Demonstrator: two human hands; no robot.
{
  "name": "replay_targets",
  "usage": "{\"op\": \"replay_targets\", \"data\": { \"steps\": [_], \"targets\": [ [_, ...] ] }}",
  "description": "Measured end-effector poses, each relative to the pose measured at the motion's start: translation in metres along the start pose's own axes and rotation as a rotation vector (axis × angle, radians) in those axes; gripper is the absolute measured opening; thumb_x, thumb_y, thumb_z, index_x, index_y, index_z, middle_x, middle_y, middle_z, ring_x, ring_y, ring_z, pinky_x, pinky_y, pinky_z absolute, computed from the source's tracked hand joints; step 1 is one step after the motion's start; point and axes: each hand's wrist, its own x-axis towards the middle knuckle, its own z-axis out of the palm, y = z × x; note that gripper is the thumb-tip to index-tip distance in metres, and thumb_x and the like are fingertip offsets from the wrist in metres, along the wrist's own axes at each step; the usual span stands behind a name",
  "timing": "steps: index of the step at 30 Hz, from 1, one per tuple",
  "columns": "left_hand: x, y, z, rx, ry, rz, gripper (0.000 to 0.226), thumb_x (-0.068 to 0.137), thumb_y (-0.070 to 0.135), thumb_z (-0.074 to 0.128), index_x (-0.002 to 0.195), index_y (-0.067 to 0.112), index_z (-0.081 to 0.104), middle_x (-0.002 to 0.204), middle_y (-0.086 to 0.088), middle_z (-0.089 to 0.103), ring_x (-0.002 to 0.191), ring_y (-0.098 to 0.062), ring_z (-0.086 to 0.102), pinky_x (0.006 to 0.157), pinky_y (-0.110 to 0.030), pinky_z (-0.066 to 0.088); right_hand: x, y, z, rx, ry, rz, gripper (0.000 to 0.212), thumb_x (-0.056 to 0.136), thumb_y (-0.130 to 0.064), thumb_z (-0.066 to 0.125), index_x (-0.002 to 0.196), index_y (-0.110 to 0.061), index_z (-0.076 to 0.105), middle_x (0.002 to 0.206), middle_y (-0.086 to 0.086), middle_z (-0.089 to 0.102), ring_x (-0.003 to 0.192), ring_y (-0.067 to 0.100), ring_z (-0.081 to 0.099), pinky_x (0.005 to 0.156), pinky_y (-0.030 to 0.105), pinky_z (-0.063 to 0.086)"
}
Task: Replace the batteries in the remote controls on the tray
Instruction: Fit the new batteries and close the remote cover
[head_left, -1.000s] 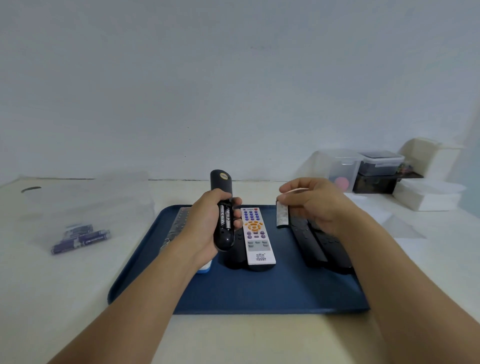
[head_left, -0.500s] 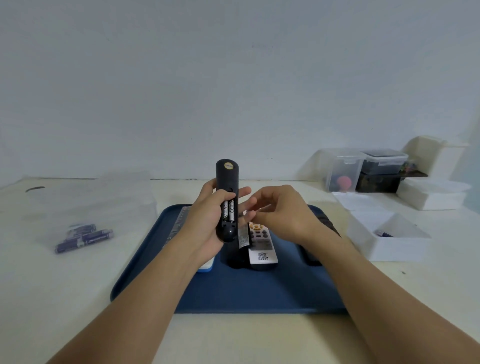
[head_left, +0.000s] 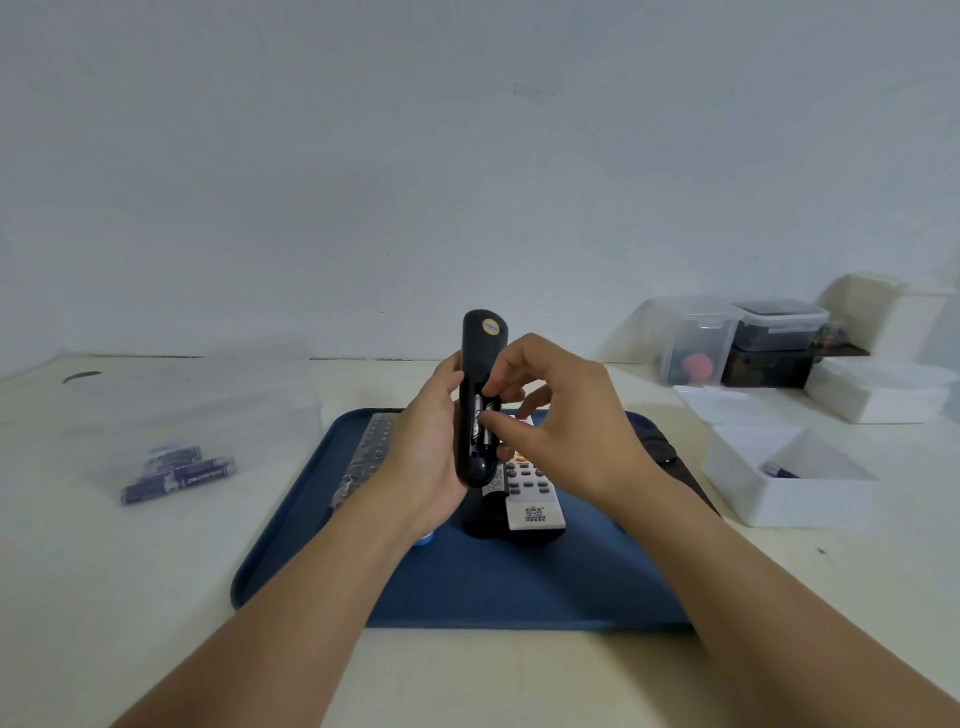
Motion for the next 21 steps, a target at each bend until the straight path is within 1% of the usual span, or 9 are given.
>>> {"op": "replay_targets", "data": {
  "steps": [2, 4, 5, 7, 9, 11, 15, 18, 21],
  "targets": [
    [0.002, -0.002, -0.001, -0.002, 0.014, 0.017, 0.025, 0.105, 0.031, 0.042, 0.113, 0.021, 0.064, 0.095, -0.006, 0.059, 0.079, -0.023, 0.056, 0.053, -0.027, 0.044, 0.0, 0.0, 0.001, 0.009, 0.0, 0.005, 0.026, 0.077, 0.002, 0.075, 0.092, -0.015, 0.062, 0.087, -0.008, 0.069, 0.08, 0.011, 0.064, 0.064, 0.032, 0.057],
    [0.003, -0.004, -0.002, 0.002, 0.04, 0.026, 0.031, 0.106, 0.03, 0.04, 0.125, 0.018, 0.062, 0.104, -0.009, 0.059, 0.091, -0.028, 0.053, 0.055, -0.028, 0.047, 0.0, 0.0, 0.003, -0.014, -0.005, -0.008, 0.025, 0.078, 0.0, 0.076, 0.093, -0.015, 0.062, 0.087, -0.01, 0.07, 0.083, 0.008, 0.065, 0.068, 0.03, 0.057],
    [0.004, -0.005, -0.003, 0.008, 0.051, 0.033, 0.033, 0.107, 0.03, 0.039, 0.13, 0.019, 0.061, 0.107, -0.009, 0.06, 0.095, -0.029, 0.054, 0.058, -0.029, 0.048, -0.001, 0.001, 0.004, -0.024, -0.009, -0.017, 0.024, 0.079, 0.0, 0.076, 0.093, -0.015, 0.063, 0.088, -0.01, 0.07, 0.084, 0.007, 0.066, 0.068, 0.03, 0.057],
    [0.004, -0.006, -0.003, 0.026, 0.061, 0.047, 0.034, 0.108, 0.03, 0.037, 0.132, 0.023, 0.061, 0.107, -0.008, 0.065, 0.098, -0.029, 0.06, 0.065, -0.032, 0.05, -0.001, 0.002, 0.005, -0.013, -0.006, -0.013, 0.021, 0.081, 0.0, 0.075, 0.092, -0.014, 0.063, 0.087, -0.007, 0.07, 0.081, 0.007, 0.066, 0.065, 0.028, 0.058],
    [0.002, -0.007, -0.002, 0.043, 0.069, 0.062, 0.035, 0.109, 0.028, 0.034, 0.131, 0.026, 0.061, 0.104, -0.006, 0.072, 0.095, -0.027, 0.066, 0.067, -0.034, 0.048, 0.0, 0.004, 0.006, 0.027, 0.003, 0.01, 0.019, 0.082, 0.001, 0.073, 0.091, -0.013, 0.063, 0.085, -0.002, 0.07, 0.078, 0.008, 0.065, 0.062, 0.023, 0.058],
    [0.001, -0.01, -0.001, 0.056, 0.056, 0.072, 0.037, 0.109, 0.026, 0.031, 0.134, 0.025, 0.058, 0.102, -0.006, 0.071, 0.089, -0.024, 0.066, 0.059, -0.032, 0.046, 0.001, 0.005, 0.006, 0.029, 0.01, 0.017, 0.019, 0.082, 0.001, 0.072, 0.09, -0.014, 0.063, 0.083, 0.0, 0.069, 0.076, 0.007, 0.063, 0.062, 0.02, 0.057],
    [0.001, -0.014, 0.002, 0.078, 0.055, 0.075, 0.037, 0.109, 0.025, 0.03, 0.132, 0.025, 0.059, 0.105, -0.008, 0.068, 0.083, -0.02, 0.063, 0.056, -0.03, 0.045, 0.002, 0.008, 0.005, 0.1, -0.016, 0.083, 0.02, 0.084, 0.003, 0.069, 0.089, -0.016, 0.063, 0.082, 0.005, 0.065, 0.071, 0.011, 0.06, 0.057, 0.025, 0.058],
    [0.001, -0.016, 0.003, 0.086, 0.074, 0.07, 0.035, 0.109, 0.024, 0.031, 0.125, 0.028, 0.062, 0.106, -0.011, 0.065, 0.088, -0.023, 0.059, 0.059, -0.031, 0.045, 0.003, 0.011, 0.003, 0.089, -0.009, 0.082, 0.018, 0.084, 0.001, 0.07, 0.088, -0.015, 0.064, 0.075, 0.0, 0.062, 0.07, 0.008, 0.059, 0.062, 0.027, 0.058],
    [0.003, -0.015, 0.001, 0.068, 0.089, 0.066, 0.036, 0.11, 0.022, 0.03, 0.125, 0.027, 0.063, 0.104, -0.011, 0.064, 0.08, -0.021, 0.058, 0.057, -0.03, 0.045, 0.004, 0.012, 0.001, 0.144, -0.003, 0.11, 0.014, 0.086, -0.001, 0.07, 0.088, -0.013, 0.065, 0.074, 0.011, 0.061, 0.063, 0.013, 0.058, 0.057, 0.024, 0.054]
  ]
}}
